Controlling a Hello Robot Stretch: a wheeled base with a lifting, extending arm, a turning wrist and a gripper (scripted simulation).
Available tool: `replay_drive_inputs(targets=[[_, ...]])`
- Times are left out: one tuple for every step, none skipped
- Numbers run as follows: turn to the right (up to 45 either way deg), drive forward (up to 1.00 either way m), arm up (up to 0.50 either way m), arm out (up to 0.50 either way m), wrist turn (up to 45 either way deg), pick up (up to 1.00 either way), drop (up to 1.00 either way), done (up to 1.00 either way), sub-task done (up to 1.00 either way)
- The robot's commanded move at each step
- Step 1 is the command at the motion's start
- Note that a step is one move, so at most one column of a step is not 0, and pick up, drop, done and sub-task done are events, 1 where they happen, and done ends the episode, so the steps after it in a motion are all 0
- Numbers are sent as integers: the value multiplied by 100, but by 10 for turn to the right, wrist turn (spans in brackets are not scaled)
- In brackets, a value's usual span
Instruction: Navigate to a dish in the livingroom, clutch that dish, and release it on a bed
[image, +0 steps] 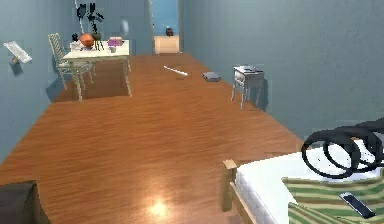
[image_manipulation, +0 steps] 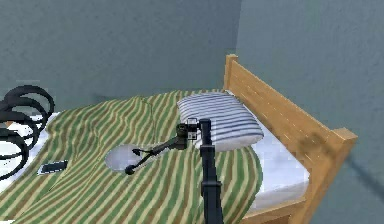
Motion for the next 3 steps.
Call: replay_drive_inputs(targets=[[0,0,0,0,0,0,100,0,0],[0,0,10,0,0,0,0,0,0],[0,0,0,-8,0,0,0,0,0]])
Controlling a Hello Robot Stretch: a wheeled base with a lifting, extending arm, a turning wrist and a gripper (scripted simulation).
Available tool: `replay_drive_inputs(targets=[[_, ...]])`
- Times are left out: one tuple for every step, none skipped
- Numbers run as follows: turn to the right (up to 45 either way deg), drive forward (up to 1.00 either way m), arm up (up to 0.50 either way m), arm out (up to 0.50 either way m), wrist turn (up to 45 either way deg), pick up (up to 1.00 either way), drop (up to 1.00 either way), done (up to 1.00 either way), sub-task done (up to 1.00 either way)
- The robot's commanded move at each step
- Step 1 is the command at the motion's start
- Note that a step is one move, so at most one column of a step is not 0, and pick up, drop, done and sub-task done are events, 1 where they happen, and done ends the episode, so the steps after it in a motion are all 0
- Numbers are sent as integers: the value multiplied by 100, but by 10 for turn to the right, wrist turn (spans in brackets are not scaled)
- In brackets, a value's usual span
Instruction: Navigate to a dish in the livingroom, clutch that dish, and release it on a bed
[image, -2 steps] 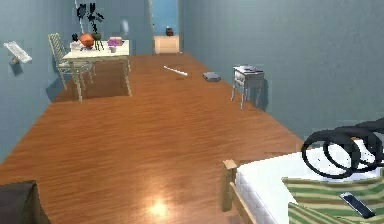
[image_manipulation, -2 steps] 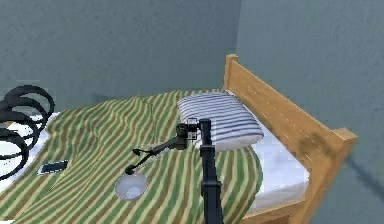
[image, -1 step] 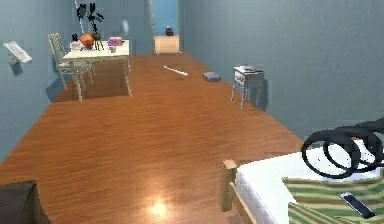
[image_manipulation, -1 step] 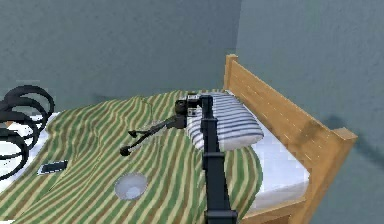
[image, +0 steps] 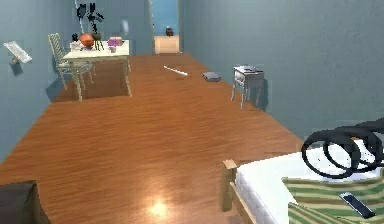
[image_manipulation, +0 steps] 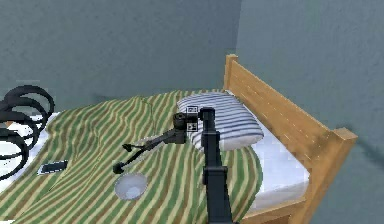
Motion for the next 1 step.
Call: replay_drive_inputs(targets=[[0,0,0,0,0,0,0,100,0]])
